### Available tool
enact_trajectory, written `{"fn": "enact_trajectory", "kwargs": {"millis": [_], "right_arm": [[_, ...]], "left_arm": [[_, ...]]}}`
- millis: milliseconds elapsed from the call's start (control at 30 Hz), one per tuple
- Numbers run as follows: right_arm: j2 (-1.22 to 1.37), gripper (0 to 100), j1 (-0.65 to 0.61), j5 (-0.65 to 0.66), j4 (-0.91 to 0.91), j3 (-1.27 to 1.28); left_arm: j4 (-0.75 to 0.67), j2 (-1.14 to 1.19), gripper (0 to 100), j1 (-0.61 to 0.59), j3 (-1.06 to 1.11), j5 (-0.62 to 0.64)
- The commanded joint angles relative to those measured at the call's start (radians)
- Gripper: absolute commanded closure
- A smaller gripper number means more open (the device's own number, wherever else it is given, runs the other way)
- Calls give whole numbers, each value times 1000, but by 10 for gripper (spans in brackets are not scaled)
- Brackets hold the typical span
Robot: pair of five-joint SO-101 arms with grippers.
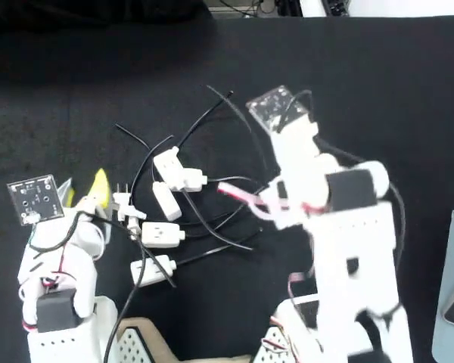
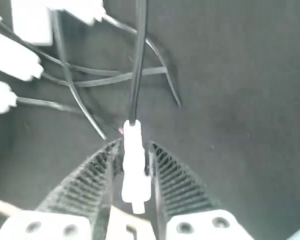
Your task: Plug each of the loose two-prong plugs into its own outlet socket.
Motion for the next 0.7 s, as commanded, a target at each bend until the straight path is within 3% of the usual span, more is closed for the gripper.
{"fn": "enact_trajectory", "kwargs": {"millis": [0,167,367,533,667], "right_arm": [[-193,987,-127,-97,-163,110],[-433,987,-227,-158,-437,374],[-693,987,-350,-229,-717,727],[-834,987,-442,-230,-809,881],[-851,987,-496,-224,-812,911]], "left_arm": [[-144,-2,801,111,-56,115],[-258,-2,802,179,-59,192],[-258,-2,804,294,-54,190],[-256,-2,802,369,-54,187],[-232,-2,801,453,-59,64]]}}
